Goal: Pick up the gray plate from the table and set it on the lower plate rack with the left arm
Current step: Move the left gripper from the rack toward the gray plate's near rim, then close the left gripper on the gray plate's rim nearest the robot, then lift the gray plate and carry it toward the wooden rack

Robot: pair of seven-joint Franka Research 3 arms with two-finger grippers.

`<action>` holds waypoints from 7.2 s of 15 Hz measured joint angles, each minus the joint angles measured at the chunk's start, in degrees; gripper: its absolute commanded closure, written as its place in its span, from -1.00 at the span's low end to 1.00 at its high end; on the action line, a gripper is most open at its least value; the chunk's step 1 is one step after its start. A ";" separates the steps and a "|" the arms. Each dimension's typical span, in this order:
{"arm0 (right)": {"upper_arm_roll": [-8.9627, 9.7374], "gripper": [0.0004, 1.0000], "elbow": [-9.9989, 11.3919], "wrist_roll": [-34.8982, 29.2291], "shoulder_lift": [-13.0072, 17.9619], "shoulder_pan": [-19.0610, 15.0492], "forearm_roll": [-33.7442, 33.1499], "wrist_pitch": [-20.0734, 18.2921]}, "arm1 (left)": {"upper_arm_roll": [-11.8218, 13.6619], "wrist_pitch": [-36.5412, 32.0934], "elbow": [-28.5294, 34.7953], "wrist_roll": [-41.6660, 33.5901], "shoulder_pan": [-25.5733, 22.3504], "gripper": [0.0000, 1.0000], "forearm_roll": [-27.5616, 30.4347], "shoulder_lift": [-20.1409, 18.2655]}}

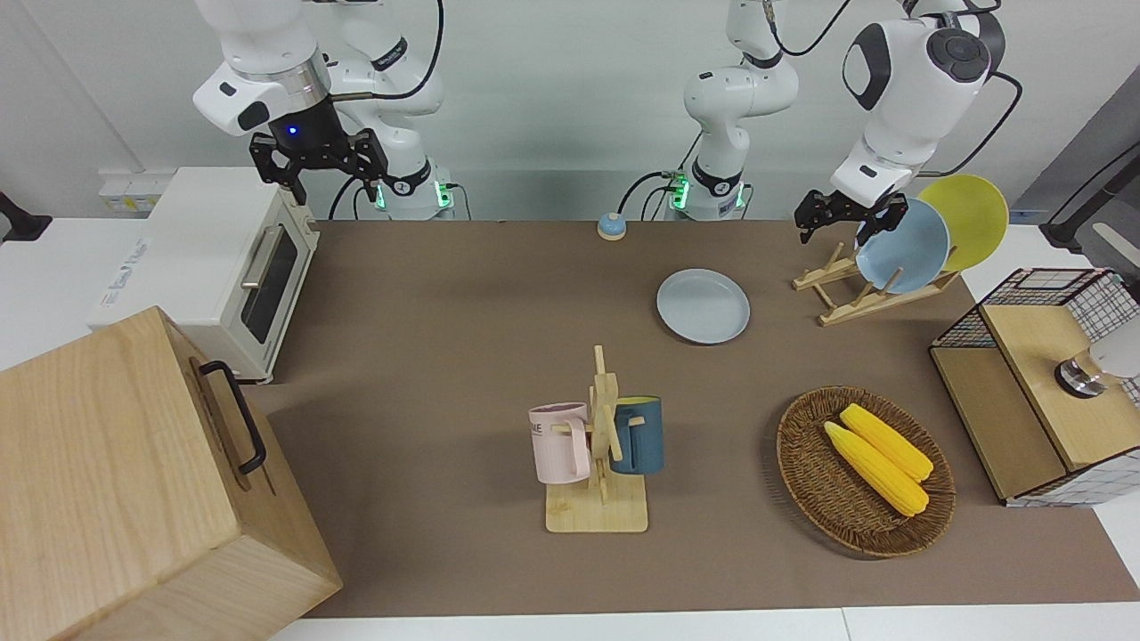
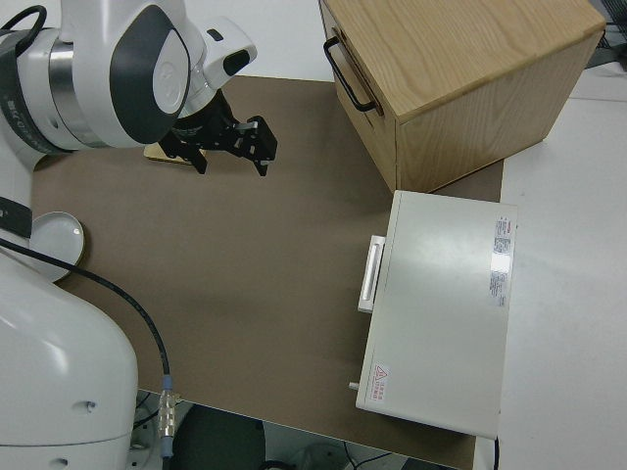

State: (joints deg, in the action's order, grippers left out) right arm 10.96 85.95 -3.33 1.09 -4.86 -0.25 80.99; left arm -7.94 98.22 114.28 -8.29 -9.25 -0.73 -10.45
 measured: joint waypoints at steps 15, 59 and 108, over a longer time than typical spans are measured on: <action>0.00 -0.97 0.00 0.00 0.00 0.00 0.00 0.00 | -1.07 -0.10 0.53 0.01 0.83 -0.99 0.00 0.23; 0.00 -0.98 0.00 0.00 0.00 0.00 0.00 0.00 | -0.87 42.67 32.00 8.21 7.99 1.00 6.97 7.62; 0.00 -0.97 0.00 0.00 0.00 0.00 0.00 0.00 | 8.23 -0.61 2.90 7.82 7.20 1.00 -7.15 -2.79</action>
State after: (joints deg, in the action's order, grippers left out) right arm 10.96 85.95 -3.33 1.09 -4.86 -0.25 80.99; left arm 0.29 97.60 117.18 -0.47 -2.06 -7.88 -13.24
